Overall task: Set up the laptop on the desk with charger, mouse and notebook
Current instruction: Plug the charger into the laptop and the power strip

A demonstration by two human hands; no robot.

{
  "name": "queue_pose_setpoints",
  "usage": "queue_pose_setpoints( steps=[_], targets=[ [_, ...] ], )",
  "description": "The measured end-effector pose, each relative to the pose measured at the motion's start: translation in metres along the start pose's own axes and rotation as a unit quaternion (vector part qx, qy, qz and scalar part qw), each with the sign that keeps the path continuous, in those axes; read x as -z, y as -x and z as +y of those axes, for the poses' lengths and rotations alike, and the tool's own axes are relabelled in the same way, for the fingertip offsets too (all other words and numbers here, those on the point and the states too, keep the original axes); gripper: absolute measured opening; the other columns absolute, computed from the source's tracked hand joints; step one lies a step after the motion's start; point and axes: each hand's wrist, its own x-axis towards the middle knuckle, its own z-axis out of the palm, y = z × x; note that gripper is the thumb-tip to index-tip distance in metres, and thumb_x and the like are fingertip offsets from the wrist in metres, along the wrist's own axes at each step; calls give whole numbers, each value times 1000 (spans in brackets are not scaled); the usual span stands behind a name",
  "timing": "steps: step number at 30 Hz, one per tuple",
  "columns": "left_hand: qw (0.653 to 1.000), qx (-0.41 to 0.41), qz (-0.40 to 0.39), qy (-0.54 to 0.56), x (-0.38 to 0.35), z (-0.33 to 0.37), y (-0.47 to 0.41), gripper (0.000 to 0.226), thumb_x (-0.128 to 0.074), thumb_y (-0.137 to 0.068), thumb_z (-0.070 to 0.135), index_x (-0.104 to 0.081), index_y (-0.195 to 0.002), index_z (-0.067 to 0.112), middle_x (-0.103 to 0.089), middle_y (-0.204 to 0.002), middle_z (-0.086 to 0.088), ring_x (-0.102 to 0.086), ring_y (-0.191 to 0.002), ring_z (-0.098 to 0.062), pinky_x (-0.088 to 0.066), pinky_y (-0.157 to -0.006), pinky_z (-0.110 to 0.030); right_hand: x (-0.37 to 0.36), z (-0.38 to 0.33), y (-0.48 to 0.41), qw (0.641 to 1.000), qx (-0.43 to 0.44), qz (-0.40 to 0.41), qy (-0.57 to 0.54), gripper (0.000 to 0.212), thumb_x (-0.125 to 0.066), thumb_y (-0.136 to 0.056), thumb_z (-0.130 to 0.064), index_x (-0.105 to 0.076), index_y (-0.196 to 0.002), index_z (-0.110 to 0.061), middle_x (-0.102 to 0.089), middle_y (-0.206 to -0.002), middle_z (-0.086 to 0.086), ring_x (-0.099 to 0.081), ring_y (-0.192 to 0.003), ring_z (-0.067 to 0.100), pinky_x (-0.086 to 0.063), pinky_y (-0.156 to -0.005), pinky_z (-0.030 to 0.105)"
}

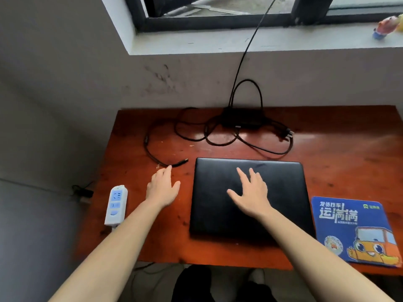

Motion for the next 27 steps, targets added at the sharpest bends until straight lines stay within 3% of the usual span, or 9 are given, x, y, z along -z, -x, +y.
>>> queue_pose_setpoints(
  steps=[3,7,9,14,27],
  targets=[
    [995,-77,18,-65,-5,-11,-52,62,-50,-100,38,-28,-155,18,-35,-157,-10,-31,-145,-29,-32,-116,-48,-11,-25,-37,999,17,41,25,66,-45,-99,-51,-25,-157,-27,-15,-165,15,-3,-153,32,-4,-124,52],
    [983,-139,52,-110,-32,-20,-99,52,-49,-100,44,-44,-146,22,-42,-150,-11,-34,-140,-29,-29,-114,-53,-26,-51,-90,991,39,102,71,52,-45,-101,-46,-45,-148,-23,-46,-139,12,-34,-138,29,-8,-122,54],
    [979,-148,105,-91,-53,-25,-105,41,-52,-98,44,-59,-132,23,-50,-141,-12,-42,-132,-31,-28,-108,-55,-42,-58,-105,989,34,120,76,45,-44,-102,-47,-54,-141,-27,-51,-125,7,-44,-126,27,-10,-121,56],
    [959,-172,224,-29,-87,-38,-111,24,-51,-100,36,-67,-113,25,-57,-133,-11,-48,-129,-31,-25,-110,-55,-66,-59,-113,972,41,203,113,37,-43,-101,-48,-64,-128,-33,-56,-112,5,-51,-114,25,-16,-117,59],
    [951,-181,251,-3,-89,-40,-109,22,-51,-101,32,-68,-113,24,-59,-123,-9,-48,-121,-29,-23,-109,-58,-68,-58,-108,968,53,208,133,37,-45,-102,-47,-64,-126,-26,-56,-114,8,-51,-112,28,-15,-116,61]
  ],
)
